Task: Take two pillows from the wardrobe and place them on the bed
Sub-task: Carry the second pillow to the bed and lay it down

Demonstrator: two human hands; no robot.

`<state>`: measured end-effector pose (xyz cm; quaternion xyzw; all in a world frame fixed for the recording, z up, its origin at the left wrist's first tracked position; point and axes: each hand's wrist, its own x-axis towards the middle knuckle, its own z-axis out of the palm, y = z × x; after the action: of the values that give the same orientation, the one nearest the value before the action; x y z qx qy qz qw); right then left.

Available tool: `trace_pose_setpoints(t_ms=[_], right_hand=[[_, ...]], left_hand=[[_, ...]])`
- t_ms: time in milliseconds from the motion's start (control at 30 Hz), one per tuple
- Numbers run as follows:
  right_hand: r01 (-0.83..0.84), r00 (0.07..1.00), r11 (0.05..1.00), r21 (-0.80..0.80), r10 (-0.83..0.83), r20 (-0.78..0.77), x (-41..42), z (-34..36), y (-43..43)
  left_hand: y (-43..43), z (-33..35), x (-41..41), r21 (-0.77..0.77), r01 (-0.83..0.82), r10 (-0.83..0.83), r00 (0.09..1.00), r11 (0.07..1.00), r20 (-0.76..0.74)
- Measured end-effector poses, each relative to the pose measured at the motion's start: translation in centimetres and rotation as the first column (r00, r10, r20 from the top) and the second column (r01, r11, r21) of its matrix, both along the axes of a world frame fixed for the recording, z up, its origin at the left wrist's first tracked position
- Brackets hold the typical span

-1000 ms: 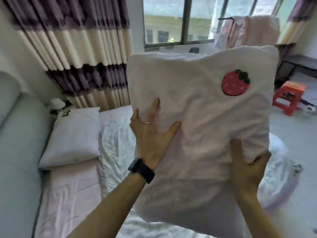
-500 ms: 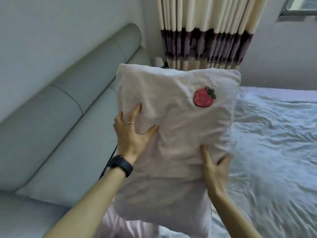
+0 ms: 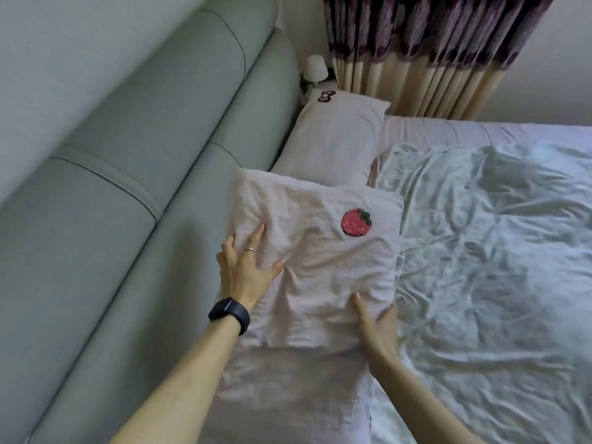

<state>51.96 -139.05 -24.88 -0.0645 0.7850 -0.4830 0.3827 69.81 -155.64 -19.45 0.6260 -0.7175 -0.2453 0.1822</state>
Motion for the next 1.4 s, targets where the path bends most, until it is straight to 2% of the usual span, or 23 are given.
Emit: trace_pose_setpoints(t_ms=[233, 300, 400, 500, 567, 667, 733, 800, 867, 967, 1067, 1133, 1200, 1233, 1300, 1400], right_hand=[[-0.008, 0.997, 0.99, 0.142, -0.004, 0.081, -0.4, -9.4, -7.2], [-0.046, 0.997, 0.984, 0.17, 0.035, 0.069, -1.2, -12.5, -9.4], [-0.16, 0.987, 0.939, 0.306, 0.149, 0.058, -2.3, -16.9, -12.1], [-0.224, 0.953, 0.884, 0.41, 0.288, -0.1, -2.4, -20.3, -12.2], [-0.319, 0.858, 0.86, 0.398, 0.44, -0.263, -1.7, -22.2, -11.1], [-0.477, 0.578, 0.777, 0.411, 0.629, -0.519, 0.1, -24.7, -9.3], [-0.55, 0.501, 0.714, 0.434, 0.697, -0.513, 1.0, -26.2, -8.3], [-0.57, 0.485, 0.648, 0.505, 0.761, -0.431, 1.2, -27.6, -6.9], [-0.55, 0.515, 0.629, 0.55, 0.774, -0.369, 0.8, -28.5, -5.7], [-0.507, 0.531, 0.603, 0.617, 0.781, -0.327, 1.1, -28.0, -5.3], [-0.506, 0.593, 0.647, 0.57, 0.741, -0.315, 3.2, -26.2, -3.8], [-0.537, 0.646, 0.689, 0.486, 0.707, -0.288, 5.5, -24.9, -1.1], [-0.536, 0.717, 0.731, 0.421, 0.658, -0.231, 7.9, -24.0, 1.1], [-0.516, 0.763, 0.754, 0.406, 0.62, -0.182, 8.7, -23.8, 1.6], [-0.486, 0.817, 0.781, 0.393, 0.565, -0.113, 9.2, -24.1, 1.3], [-0.533, 0.785, 0.765, 0.362, 0.606, -0.126, 8.5, -24.7, 0.5]], left_hand=[[-7.7, -9.7, -0.5, 0.091, 0.017, -0.022, 0.998, 0.996, 0.051], [-9.7, -12.7, -1.1, 0.166, 0.014, -0.037, 0.99, 0.986, 0.138], [-11.3, -18.3, -1.3, 0.241, 0.008, -0.099, 0.925, 0.97, 0.367], [-10.4, -23.9, -0.3, 0.291, 0.054, -0.183, 0.88, 0.955, 0.438], [-9.0, -26.7, 1.0, 0.306, 0.072, -0.2, 0.891, 0.949, 0.409], [-7.1, -29.8, 3.1, 0.245, 0.101, -0.191, 0.905, 0.964, 0.38], [-6.6, -31.4, 4.5, 0.202, 0.121, -0.192, 0.905, 0.972, 0.379], [-6.7, -32.1, 5.4, 0.195, 0.16, -0.225, 0.894, 0.968, 0.386], [-6.8, -32.4, 5.7, 0.178, 0.195, -0.249, 0.894, 0.965, 0.373], [-5.5, -32.0, 5.6, 0.094, 0.177, -0.199, 0.916, 0.98, 0.349], [-2.0, -31.8, 6.1, 0.046, 0.147, -0.154, 0.923, 0.988, 0.353], [0.7, -31.4, 7.4, 0.102, -0.078, 0.04, 0.943, 0.992, 0.33], [1.9, -30.8, 9.1, 0.259, -0.354, 0.269, 0.911, 0.899, 0.311], [1.9, -30.4, 9.8, 0.33, -0.401, 0.299, 0.9, 0.855, 0.318], [1.0, -29.4, 10.7, 0.347, -0.387, 0.27, 0.9, 0.854, 0.341], [-0.3, -28.0, 10.6, 0.25, -0.328, 0.23, 0.907, 0.911, 0.353]])
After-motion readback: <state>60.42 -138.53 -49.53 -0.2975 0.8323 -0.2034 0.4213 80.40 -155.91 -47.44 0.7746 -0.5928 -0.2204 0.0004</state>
